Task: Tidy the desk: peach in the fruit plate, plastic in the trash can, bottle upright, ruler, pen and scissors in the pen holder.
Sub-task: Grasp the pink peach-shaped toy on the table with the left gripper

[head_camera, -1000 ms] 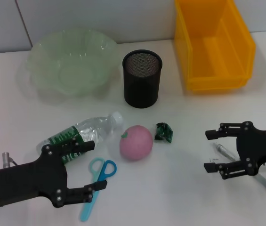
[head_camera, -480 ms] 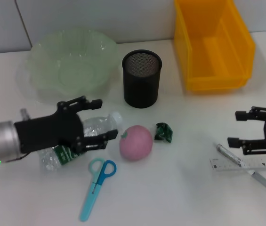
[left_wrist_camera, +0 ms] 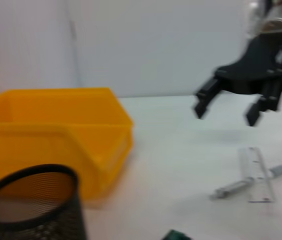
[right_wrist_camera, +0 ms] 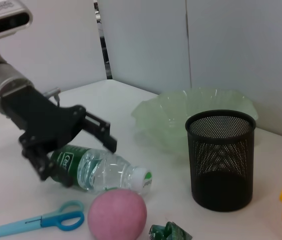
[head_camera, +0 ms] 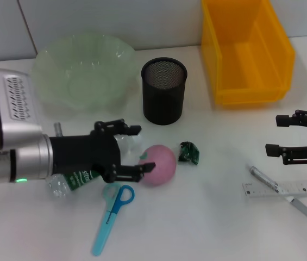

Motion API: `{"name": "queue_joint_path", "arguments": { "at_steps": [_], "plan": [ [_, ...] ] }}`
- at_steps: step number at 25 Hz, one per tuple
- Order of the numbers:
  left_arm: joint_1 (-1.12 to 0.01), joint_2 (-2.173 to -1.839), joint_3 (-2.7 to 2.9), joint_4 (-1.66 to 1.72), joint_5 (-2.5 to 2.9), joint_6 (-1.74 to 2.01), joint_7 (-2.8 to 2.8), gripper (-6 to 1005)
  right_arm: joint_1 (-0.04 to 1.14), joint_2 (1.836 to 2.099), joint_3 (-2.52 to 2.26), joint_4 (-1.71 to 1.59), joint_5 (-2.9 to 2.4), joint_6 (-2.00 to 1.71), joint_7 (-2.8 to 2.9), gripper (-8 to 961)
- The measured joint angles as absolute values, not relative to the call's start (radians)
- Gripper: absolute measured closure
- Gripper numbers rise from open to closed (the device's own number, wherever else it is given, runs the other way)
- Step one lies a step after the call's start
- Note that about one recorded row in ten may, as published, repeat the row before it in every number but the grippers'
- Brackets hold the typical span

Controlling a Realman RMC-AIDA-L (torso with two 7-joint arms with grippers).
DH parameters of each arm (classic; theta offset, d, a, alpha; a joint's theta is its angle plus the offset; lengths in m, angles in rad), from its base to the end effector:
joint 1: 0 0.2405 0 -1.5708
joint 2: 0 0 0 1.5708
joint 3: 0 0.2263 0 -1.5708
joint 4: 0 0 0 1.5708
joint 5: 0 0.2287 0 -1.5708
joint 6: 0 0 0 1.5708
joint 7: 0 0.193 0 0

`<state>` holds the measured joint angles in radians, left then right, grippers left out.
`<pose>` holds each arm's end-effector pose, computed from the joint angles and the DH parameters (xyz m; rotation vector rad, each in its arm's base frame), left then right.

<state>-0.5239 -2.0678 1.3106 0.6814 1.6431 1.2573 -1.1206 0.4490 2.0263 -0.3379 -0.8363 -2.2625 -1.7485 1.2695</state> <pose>-0.1878 0.3540 -0.0949 -2.8525 -0.0584 -0.5133 0.2967 0.3195 0.0540 -2.6140 0.5428 0.4997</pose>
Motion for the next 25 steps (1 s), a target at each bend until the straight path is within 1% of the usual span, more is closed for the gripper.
{"name": "queue_joint_path", "arguments": {
  "at_steps": [10, 25],
  "plan": [
    [-0.537, -2.071, 1.435, 0.688, 1.646, 1.188, -1.133, 172, 0.446, 2.032, -0.344, -0.842, -2.260, -1.750, 1.270, 121],
    [-0.577, -2.074, 1.557, 0.676, 1.639, 1.067, -1.143, 175, 0.449, 2.030, -0.348, -0.842, -2.253, -1.750, 1.268, 122]
  ]
}}
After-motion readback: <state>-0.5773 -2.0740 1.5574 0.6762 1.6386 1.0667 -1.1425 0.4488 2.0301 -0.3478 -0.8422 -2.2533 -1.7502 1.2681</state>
